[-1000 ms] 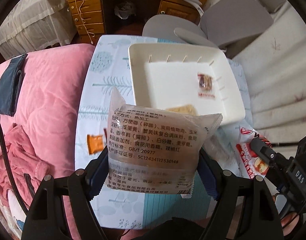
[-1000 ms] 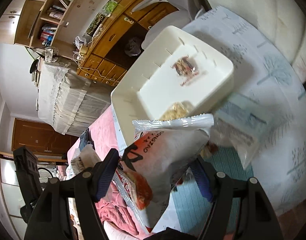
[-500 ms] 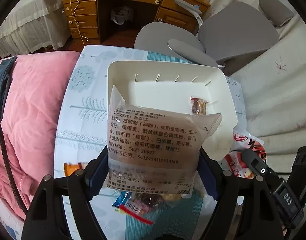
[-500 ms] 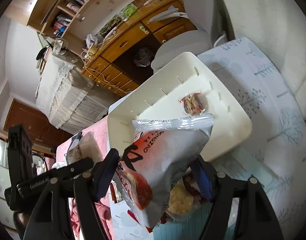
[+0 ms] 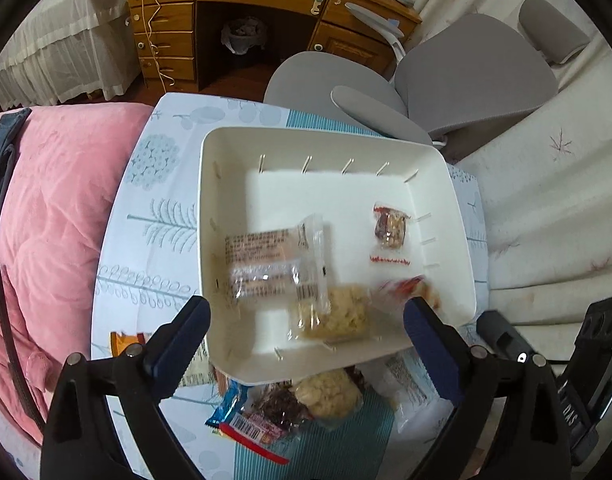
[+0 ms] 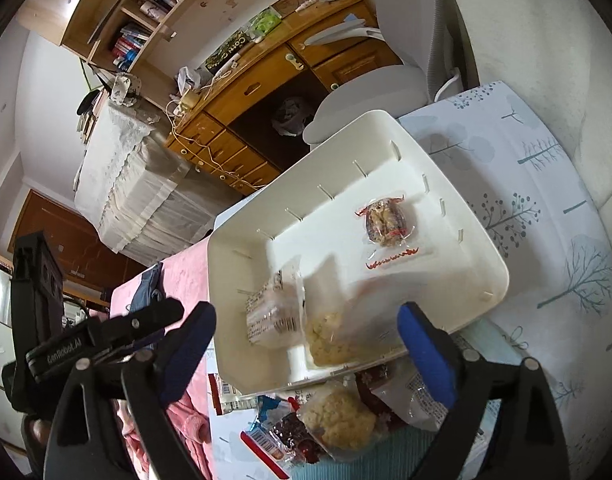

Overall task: Organize snacks
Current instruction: 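Lift both bags over the white tray and open both tools to release them, then withdraw both open tools from the tray toward the remaining snacks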

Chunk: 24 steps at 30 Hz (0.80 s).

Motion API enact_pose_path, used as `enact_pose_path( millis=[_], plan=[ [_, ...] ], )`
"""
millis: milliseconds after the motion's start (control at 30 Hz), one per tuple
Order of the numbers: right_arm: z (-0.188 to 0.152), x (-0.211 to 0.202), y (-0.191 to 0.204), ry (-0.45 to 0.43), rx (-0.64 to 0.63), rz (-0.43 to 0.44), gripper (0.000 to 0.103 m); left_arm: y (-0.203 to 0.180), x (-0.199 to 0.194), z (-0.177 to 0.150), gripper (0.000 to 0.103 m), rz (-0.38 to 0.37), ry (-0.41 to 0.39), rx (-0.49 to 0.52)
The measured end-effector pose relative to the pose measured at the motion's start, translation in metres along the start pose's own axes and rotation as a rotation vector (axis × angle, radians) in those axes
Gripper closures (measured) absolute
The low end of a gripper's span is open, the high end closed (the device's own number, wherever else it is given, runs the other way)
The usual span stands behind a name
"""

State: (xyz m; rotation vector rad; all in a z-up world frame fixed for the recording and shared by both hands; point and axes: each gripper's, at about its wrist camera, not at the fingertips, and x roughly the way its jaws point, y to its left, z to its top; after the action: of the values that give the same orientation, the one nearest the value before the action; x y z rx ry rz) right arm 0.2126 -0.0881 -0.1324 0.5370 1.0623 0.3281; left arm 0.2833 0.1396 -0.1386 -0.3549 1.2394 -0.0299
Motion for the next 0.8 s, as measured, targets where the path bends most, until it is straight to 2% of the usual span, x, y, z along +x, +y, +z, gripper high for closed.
enact_pose_path(
  millis=[267, 567, 800],
  plan=[
    [-0.015, -0.017, 0.008, -0.024, 0.008, -0.007, 0.009, 0.008, -0.019, -0.034, 0.006, -0.005, 0.003, -0.018],
    [-0.056, -0.049, 0.025, -0.06, -0.005, -0.012, 0.009, 0.008, -0.047, -0.086, 0.006, -0.022, -0.015, 0.029],
    [-0.097, -0.076, 0.035, -0.112, -0.046, -0.058, 0.009, 0.017, -0.065, -0.122, 0.006, -0.039, -0.029, 0.039]
  ],
)
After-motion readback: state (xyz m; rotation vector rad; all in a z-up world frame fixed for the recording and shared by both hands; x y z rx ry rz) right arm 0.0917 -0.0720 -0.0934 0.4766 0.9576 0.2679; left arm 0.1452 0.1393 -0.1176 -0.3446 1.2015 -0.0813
